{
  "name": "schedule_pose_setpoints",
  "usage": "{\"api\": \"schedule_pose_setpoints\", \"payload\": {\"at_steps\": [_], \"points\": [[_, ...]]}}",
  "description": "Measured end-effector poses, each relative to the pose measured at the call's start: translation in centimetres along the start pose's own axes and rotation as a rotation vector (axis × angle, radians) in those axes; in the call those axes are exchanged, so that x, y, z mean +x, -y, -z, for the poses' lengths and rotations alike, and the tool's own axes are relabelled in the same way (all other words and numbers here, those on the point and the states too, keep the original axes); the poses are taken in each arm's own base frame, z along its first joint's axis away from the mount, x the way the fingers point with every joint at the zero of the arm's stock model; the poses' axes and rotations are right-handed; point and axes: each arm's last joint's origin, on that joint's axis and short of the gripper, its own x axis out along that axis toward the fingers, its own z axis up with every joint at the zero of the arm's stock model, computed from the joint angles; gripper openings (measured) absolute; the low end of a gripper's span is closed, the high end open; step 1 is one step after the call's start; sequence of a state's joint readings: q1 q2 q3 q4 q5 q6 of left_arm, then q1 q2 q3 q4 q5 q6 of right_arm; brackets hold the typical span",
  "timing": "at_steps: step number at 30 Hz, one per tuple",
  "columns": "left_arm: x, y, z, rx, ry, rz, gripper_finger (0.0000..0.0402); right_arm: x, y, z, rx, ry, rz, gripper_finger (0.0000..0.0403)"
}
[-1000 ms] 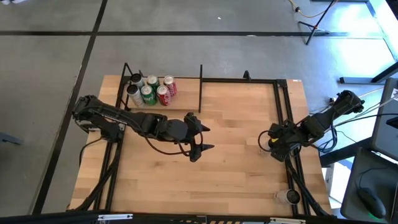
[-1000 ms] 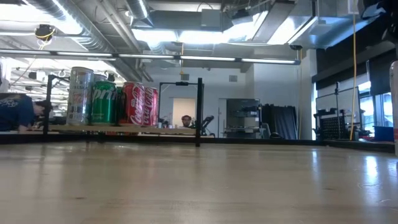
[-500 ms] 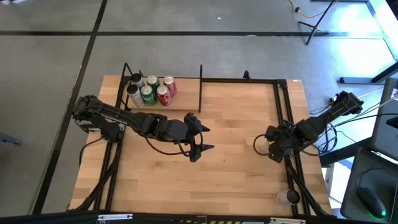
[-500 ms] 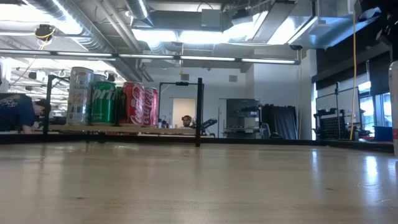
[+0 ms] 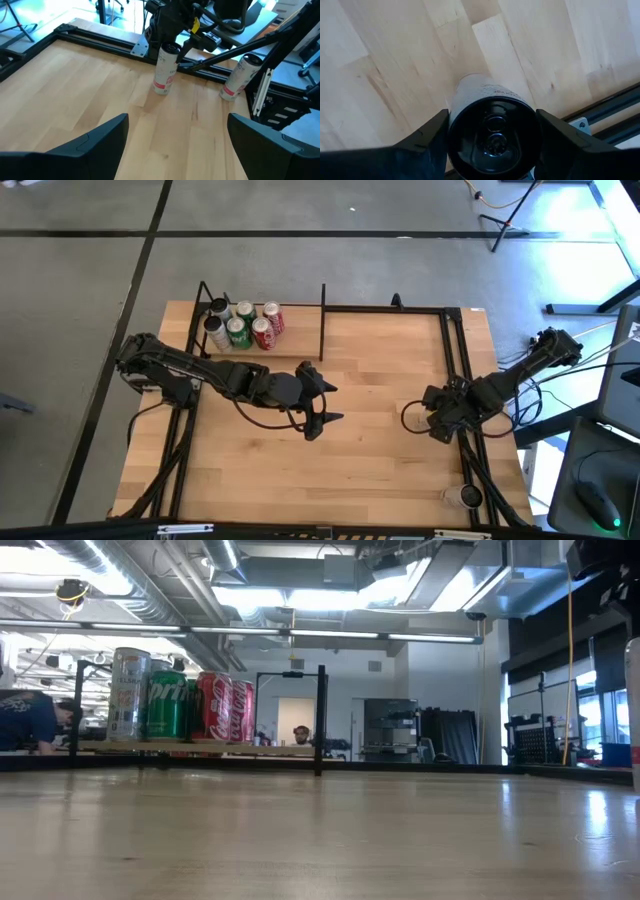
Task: Place canned beverage on shelf
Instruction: Put the top white-pink soda can on the shelf
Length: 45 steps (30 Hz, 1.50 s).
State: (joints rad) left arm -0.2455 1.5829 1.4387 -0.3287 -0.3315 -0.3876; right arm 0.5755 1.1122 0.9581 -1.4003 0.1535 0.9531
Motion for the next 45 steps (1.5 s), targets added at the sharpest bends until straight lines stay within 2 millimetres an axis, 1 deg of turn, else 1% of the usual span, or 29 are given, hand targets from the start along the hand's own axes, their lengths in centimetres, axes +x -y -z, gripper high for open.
{"api": "schedule_pose_setpoints", "payload": {"at_steps": [5,7,11,13,17,21,25,28,31,34,37,40,45], "points": [[-0.2,-0.2,-0.2,0.024,-0.004,0.013,0.0326,-0.3,-0.1,-0.1,-0.012,0.003,-0.014,0.0221],[-0.6,-0.3,-0.4,0.052,-0.001,0.036,0.0326,-0.6,-0.5,-0.5,-0.010,0.050,-0.038,0.0221],[-2.3,-0.7,-0.6,0.092,-0.046,0.043,0.0326,-2.1,-0.9,-2.6,0.003,0.182,-0.128,0.0221],[-3.3,-1.1,-0.2,0.113,-0.104,0.020,0.0326,-2.6,-1.5,-3.6,-0.037,0.251,-0.166,0.0223],[-5.6,-1.9,-0.1,0.134,-0.161,-0.034,0.0326,-4.7,-3.0,-6.3,-0.122,0.426,-0.280,0.0228],[-7.9,-2.3,0.1,0.169,-0.205,-0.059,0.0326,-5.2,-3.6,-9.6,-0.183,0.464,-0.214,0.0225],[-10.1,-3.2,0.5,0.210,-0.211,-0.152,0.0326,-5.4,-4.0,-13.3,-0.233,0.475,-0.175,0.0227],[-11.0,-4.1,2.0,0.225,-0.229,-0.177,0.0326,-4.6,-4.4,-15.9,-0.270,0.427,-0.191,0.0226],[-11.3,-5.2,4.3,0.200,-0.264,-0.195,0.0326,-4.3,-4.7,-18.4,-0.282,0.398,-0.227,0.0225],[-11.1,-6.2,6.8,0.155,-0.287,-0.210,0.0326,-4.1,-4.9,-20.5,-0.299,0.373,-0.199,0.0227],[-10.6,-6.7,8.5,0.135,-0.275,-0.203,0.0326,-3.3,-4.8,-22.5,-0.306,0.323,-0.167,0.0227],[-9.9,-6.9,9.6,0.128,-0.260,-0.195,0.0326,-2.7,-4.4,-24.4,-0.281,0.299,-0.178,0.0228],[-9.3,-7.2,11.0,0.138,-0.278,-0.202,0.0326,-0.7,-3.6,-26.1,-0.214,0.224,-0.198,0.0228]]}}
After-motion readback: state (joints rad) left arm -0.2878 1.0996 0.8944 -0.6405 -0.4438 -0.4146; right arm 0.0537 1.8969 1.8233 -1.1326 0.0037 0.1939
